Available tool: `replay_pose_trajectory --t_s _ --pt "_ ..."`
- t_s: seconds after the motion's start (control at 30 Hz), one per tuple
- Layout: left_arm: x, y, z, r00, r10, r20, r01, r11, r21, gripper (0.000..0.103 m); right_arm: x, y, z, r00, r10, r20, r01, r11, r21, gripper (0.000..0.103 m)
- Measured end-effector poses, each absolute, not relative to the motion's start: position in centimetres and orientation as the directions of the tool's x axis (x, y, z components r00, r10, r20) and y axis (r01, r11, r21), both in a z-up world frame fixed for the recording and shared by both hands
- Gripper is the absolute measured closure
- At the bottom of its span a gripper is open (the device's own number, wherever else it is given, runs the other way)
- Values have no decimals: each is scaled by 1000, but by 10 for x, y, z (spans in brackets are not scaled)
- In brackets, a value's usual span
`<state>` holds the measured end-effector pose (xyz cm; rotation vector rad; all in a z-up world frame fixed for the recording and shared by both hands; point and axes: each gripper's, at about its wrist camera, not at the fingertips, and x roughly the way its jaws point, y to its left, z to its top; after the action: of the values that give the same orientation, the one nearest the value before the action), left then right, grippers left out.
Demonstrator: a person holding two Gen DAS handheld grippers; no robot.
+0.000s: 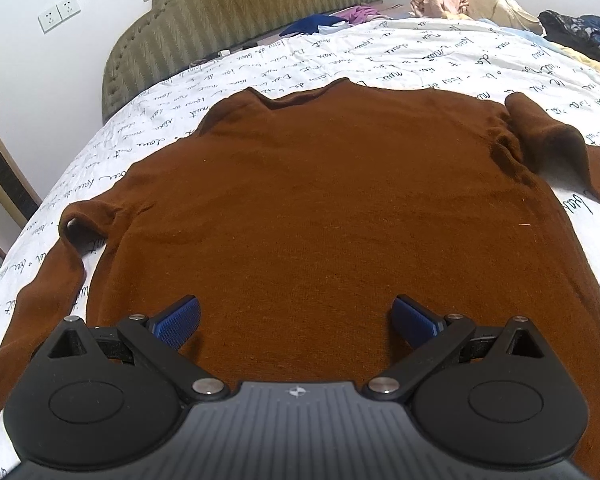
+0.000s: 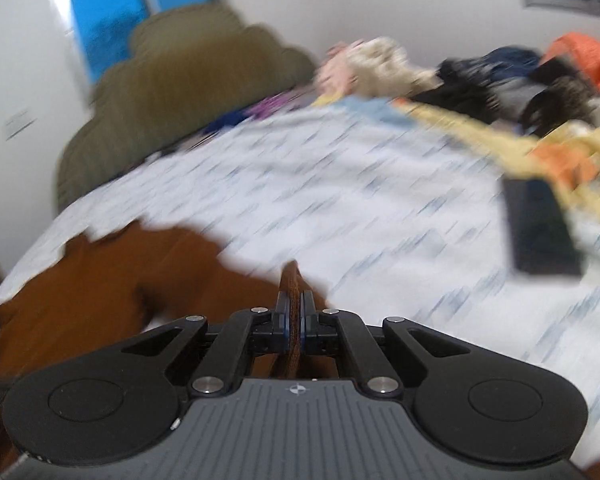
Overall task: Fold small clothes
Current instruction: 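Grasp the brown sweater sleeve cuff with the right gripper and lift it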
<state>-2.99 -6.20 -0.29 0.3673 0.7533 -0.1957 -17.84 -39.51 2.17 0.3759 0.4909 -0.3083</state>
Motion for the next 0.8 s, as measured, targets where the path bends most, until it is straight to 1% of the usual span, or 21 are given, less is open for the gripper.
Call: replay_pose_trajectory --t_s 0.07,0.13,0.17,0.2,0.23,0.27,0.3,0.33,0.37,0.4,0.47,0.53,0.6,0.63,0.67,0.73,0.8 --pt "-29 -60 -2 715 -41 -698 297 922 250 0 -169 -425 26 824 -240 -514 420 867 269 97" --pt "-27 -58 -2 714 -40 -699 290 926 244 0 -161 -456 24 789 -278 -548 486 829 279 96" --pt "-27 -57 -2 713 -40 -700 289 927 241 0 -160 -466 21 762 -311 -568 527 808 265 94" --pt "-27 -57 -1 714 -40 -699 289 927 241 0 -163 -472 19 737 -363 -570 574 782 244 82" --pt "-27 -57 -1 715 -38 -698 287 926 244 0 -169 -475 19 712 -426 -559 625 747 226 75" --pt "-26 -57 -2 716 -35 -697 285 926 246 0 -178 -475 20 709 -463 -531 646 729 228 62" --pt "-26 -58 -2 716 -34 -698 284 926 247 0 -189 -474 20 724 -478 -498 650 715 258 56" --pt "-25 -59 -2 714 -35 -700 287 926 246 0 -197 -474 18 736 -482 -476 650 701 294 52" --pt "-25 -60 -3 710 -39 -703 292 925 244 0 -206 -471 16 748 -473 -465 642 691 331 43" --pt "-27 -61 -3 709 -43 -704 298 923 244 0 -216 -467 13 765 -456 -455 629 682 374 40" --pt "-29 -63 -4 712 -46 -701 308 917 253 0 -228 -460 3 796 -396 -459 595 655 466 40" --pt "-30 -65 -3 717 -45 -696 311 914 262 0 -236 -455 -14 836 -280 -472 535 604 590 40" --pt "-30 -64 -3 715 -47 -697 312 914 259 0 -235 -445 -31 851 -181 -494 505 545 669 40" --pt "-30 -64 -3 714 -48 -699 312 915 255 0 -232 -444 -41 851 -153 -503 503 516 693 40" --pt "-31 -64 -3 713 -48 -700 311 916 254 0 -228 -442 -46 848 -154 -508 511 496 702 40" --pt "-31 -63 -2 716 -47 -697 309 916 256 0 -221 -444 -55 840 -201 -504 536 455 711 40" --pt "-30 -63 -2 716 -42 -697 305 917 258 0 -214 -450 -63 852 -250 -459 523 414 745 42"
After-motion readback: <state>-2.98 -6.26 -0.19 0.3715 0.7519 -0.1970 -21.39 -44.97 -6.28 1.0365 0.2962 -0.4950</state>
